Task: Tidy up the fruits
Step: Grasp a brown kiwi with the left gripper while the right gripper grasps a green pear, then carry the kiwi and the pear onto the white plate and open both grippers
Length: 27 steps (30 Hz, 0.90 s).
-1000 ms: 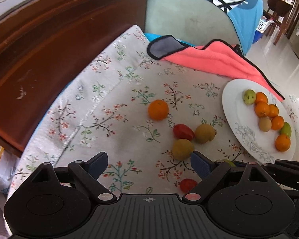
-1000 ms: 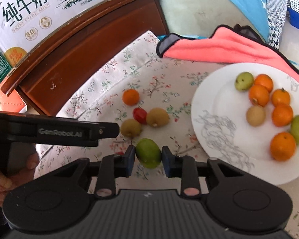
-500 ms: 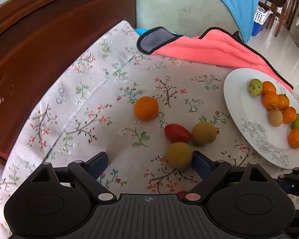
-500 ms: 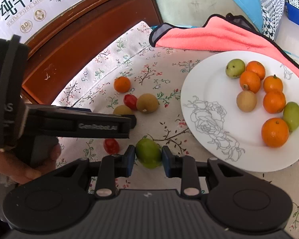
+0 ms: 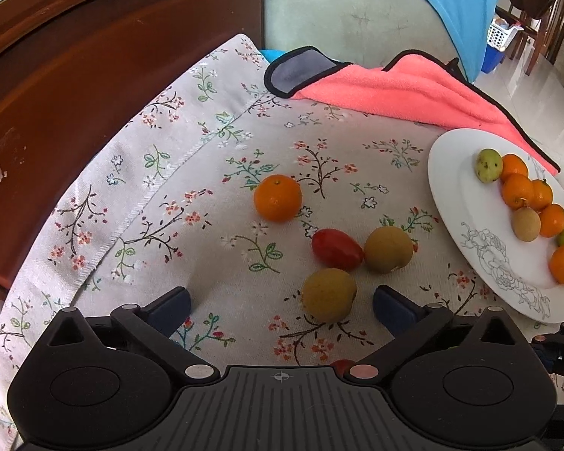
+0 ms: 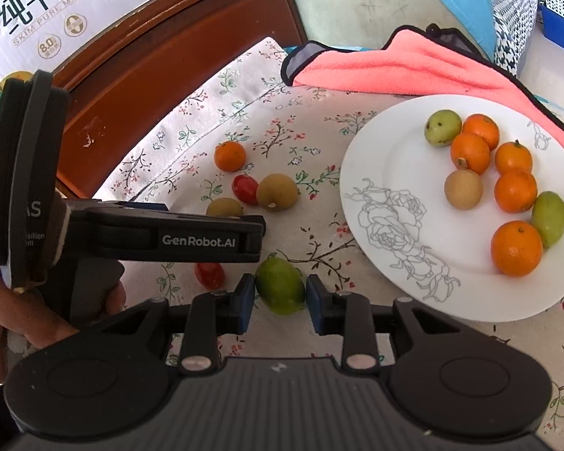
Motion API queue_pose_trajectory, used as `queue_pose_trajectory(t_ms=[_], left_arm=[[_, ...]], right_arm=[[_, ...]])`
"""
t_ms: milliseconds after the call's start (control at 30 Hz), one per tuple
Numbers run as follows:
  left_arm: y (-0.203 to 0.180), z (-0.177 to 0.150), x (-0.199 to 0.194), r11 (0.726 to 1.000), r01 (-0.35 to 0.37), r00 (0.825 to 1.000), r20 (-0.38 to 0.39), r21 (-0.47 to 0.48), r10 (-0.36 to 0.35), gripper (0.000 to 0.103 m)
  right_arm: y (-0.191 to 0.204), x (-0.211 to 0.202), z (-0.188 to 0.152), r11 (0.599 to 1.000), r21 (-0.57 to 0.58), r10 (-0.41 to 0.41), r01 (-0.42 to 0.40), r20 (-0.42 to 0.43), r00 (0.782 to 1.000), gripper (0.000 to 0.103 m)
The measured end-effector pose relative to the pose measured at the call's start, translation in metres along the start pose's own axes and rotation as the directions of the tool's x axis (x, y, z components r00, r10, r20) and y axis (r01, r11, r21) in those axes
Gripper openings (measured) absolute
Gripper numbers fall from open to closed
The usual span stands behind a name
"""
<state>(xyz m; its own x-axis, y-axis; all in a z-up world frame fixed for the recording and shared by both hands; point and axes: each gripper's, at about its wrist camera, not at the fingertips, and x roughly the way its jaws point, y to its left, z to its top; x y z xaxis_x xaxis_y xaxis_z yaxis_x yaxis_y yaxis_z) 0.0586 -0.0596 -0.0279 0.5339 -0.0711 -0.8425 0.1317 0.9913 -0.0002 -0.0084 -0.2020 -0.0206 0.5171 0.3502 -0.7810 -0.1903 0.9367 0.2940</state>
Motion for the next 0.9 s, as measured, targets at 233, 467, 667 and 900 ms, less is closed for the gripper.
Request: queue_pose_trajectory(t_ms=[233,467,667,900], left_arm=[[-0.005,0.0,-0.006,0.999,0.014,1.0,0.005,0.03,-0.014,0.087],[-0.008,0.002,-0.017,0.996,0.063,0.997,0.037,0.056,-0.065,0.038],[-0.011,0.002,-0.027,0.993,0.102,0.993,0.055,0.065,-0.106,0.025],[-0.012,0.01,-0.045,0.989,0.137,0.984,0.109,0.051,-0.141,0.025]], right_arm=[[0.0,-0.001,0.0,1.0,-0.007,0.004,-0.004,0.001,1.0,0.029],[-0.002,-0.006,0.003,1.0,0.012,0.01,-0.01,0.019,1.0,0.029],[-0.007,-0.01,0.007,0.999,0.032,0.008,-0.009,0.035,0.999,0.029],[-0.015,-0.023,0.017,0.998,0.053,0.013,-0.018,0.081,0.997,0.029]])
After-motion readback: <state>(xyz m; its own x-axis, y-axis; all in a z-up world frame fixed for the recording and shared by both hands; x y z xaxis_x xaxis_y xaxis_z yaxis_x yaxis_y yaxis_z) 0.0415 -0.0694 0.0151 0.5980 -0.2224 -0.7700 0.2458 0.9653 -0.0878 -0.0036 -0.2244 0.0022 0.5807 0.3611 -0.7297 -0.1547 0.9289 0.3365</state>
